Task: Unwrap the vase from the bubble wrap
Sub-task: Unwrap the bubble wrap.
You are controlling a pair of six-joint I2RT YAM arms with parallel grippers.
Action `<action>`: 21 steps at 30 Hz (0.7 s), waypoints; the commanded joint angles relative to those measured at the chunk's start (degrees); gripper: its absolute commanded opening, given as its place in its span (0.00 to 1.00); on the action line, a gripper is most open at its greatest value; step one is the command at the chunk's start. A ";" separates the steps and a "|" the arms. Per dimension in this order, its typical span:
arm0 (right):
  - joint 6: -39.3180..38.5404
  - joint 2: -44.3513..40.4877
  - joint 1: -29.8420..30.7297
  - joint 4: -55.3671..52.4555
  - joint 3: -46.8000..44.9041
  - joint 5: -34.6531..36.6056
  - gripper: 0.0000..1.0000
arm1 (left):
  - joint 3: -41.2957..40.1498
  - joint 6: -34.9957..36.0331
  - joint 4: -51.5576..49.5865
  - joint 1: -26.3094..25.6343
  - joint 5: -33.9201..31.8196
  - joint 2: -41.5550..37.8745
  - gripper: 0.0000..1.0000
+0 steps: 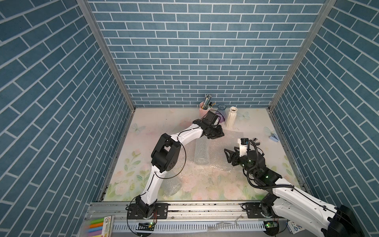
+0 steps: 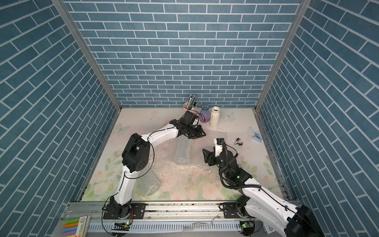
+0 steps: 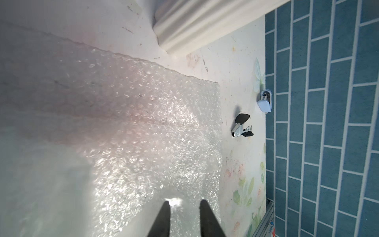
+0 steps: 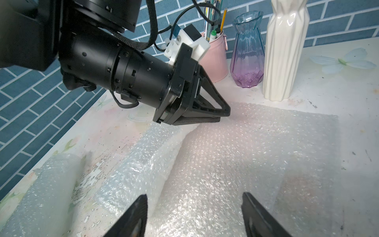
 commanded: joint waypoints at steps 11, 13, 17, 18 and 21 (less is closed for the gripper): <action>1.26 -2.13 0.05 -0.38 -1.52 2.63 0.73 | 10.98 9.30 -12.99 -0.23 -2.55 -1.01 0.70; 1.18 -2.13 0.07 -0.48 -1.46 2.57 0.73 | 11.74 11.40 -14.77 -0.22 -3.47 -2.86 0.76; 1.18 -2.22 0.06 -1.02 -1.31 2.23 0.73 | 10.88 15.19 -18.53 0.25 -6.10 -7.65 0.86; 1.22 -2.21 0.07 -1.16 -1.28 2.17 0.73 | 9.47 15.81 -19.09 0.51 -6.71 -9.36 0.88; 1.27 -2.18 0.07 -1.51 -1.00 1.66 0.73 | 1.42 16.07 -17.41 1.72 -6.81 -15.58 0.92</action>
